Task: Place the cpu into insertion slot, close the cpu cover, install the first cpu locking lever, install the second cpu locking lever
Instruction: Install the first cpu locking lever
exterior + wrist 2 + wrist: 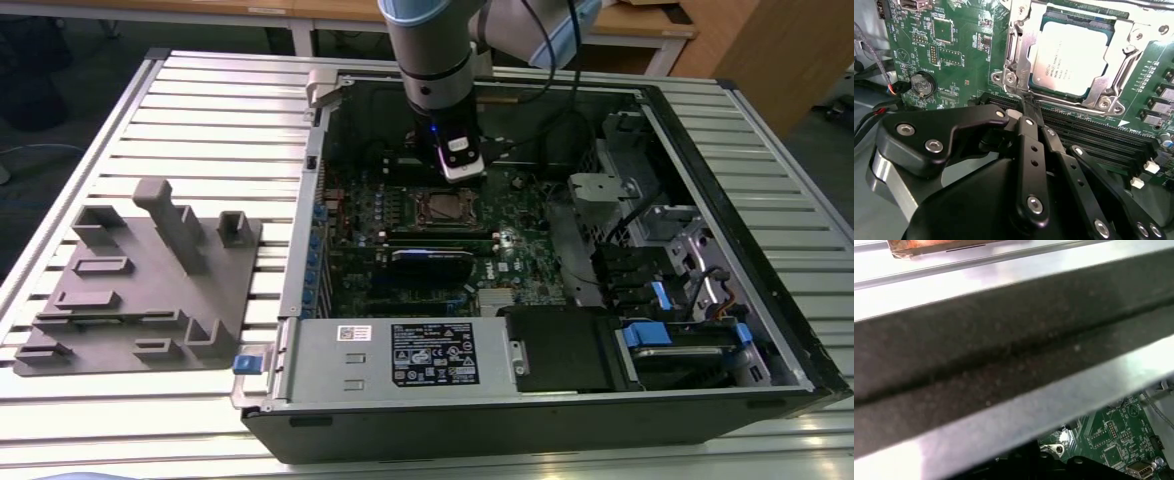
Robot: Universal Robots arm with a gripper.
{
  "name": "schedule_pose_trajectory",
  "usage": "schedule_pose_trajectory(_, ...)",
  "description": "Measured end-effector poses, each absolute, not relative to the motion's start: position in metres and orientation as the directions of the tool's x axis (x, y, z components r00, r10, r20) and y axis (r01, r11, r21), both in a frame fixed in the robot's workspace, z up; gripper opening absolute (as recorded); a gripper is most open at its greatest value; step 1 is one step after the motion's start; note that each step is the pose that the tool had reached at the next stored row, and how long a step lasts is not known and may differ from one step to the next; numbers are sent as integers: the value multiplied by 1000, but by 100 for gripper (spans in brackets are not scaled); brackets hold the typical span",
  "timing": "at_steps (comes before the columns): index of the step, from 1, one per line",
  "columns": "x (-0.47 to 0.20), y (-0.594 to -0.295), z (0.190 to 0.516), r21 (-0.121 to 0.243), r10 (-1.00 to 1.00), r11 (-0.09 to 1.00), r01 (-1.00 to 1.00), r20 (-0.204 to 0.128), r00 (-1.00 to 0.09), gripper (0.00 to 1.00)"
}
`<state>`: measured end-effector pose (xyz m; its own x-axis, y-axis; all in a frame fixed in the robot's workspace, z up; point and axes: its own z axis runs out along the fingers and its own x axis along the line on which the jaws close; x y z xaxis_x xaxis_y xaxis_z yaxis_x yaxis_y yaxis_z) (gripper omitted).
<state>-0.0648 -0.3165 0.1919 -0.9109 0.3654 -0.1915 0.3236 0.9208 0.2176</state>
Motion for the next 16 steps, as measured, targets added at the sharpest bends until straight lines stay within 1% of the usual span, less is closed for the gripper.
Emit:
schedule_pose_trajectory(5, -65, -317, 192, 220, 366, 920, 324, -190, -911, 11)
schedule_pose_trajectory(10, -65, -317, 191, 240, 370, 915, 324, -183, -911, 11)
schedule_pose_trajectory(16, -65, -317, 195, 241, 371, 915, 324, -182, -911, 11)
